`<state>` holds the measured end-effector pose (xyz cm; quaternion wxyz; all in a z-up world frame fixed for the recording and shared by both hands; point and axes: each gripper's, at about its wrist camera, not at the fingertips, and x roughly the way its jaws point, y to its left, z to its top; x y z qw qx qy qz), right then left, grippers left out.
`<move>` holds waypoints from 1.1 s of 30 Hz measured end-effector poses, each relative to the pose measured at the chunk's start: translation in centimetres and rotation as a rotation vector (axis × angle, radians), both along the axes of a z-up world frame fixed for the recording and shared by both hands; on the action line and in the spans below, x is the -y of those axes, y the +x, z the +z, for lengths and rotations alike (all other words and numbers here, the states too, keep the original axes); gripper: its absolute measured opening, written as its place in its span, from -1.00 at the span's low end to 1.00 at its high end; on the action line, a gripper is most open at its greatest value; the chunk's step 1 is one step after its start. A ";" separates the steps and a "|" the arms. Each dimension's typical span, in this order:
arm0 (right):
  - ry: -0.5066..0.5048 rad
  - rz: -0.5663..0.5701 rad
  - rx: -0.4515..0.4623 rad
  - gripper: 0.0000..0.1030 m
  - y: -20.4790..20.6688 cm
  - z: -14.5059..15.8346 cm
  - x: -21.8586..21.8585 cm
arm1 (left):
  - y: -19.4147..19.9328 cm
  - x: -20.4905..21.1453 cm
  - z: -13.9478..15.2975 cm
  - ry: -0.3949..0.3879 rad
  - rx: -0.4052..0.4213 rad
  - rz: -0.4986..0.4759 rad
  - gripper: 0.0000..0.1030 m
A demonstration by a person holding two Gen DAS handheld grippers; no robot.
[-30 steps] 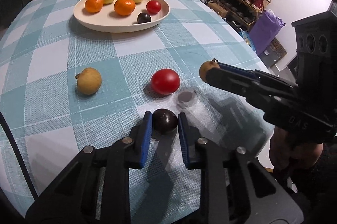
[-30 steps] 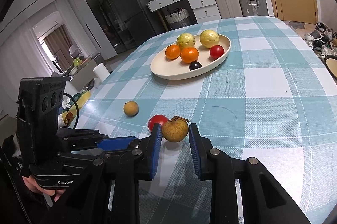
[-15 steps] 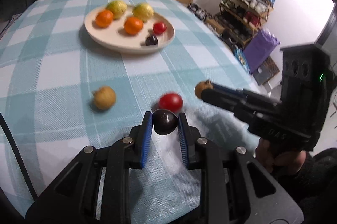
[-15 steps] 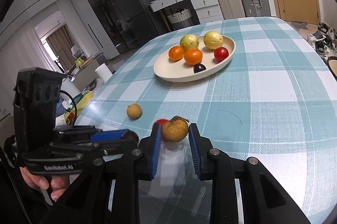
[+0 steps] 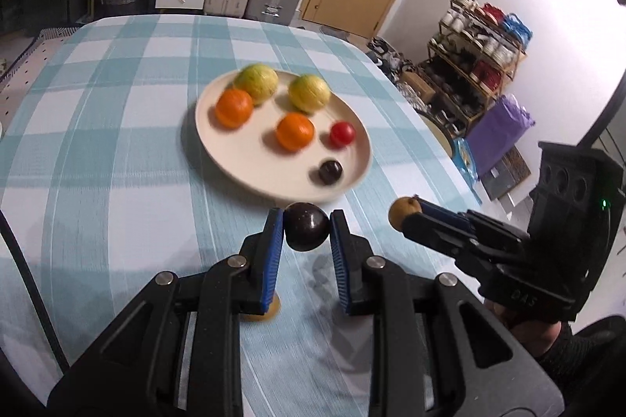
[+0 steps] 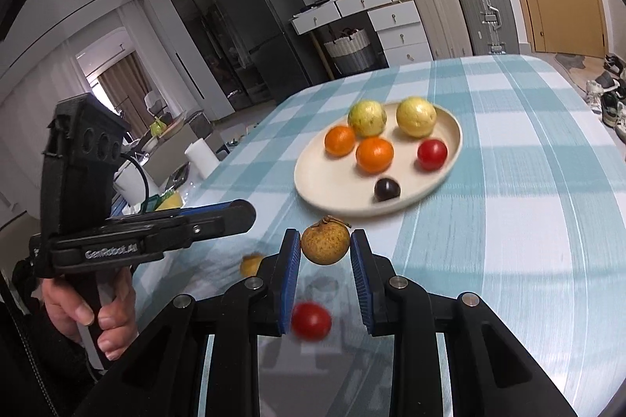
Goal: Organize fruits
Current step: 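Carry the pear and plum over the cream plate and lower them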
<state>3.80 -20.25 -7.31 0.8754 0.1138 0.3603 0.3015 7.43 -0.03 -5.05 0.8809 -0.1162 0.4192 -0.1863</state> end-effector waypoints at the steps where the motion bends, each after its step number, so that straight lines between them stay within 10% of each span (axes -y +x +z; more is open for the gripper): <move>1: 0.000 0.000 0.001 -0.47 0.4 0.1 -0.1 | 0.8 -0.2 0.0 -0.005 -0.002 0.004 -0.59; 33: -0.045 -0.102 -0.063 -0.47 15.3 -1.0 -0.6 | 18.5 3.3 -2.3 -0.024 -0.064 -0.031 -0.59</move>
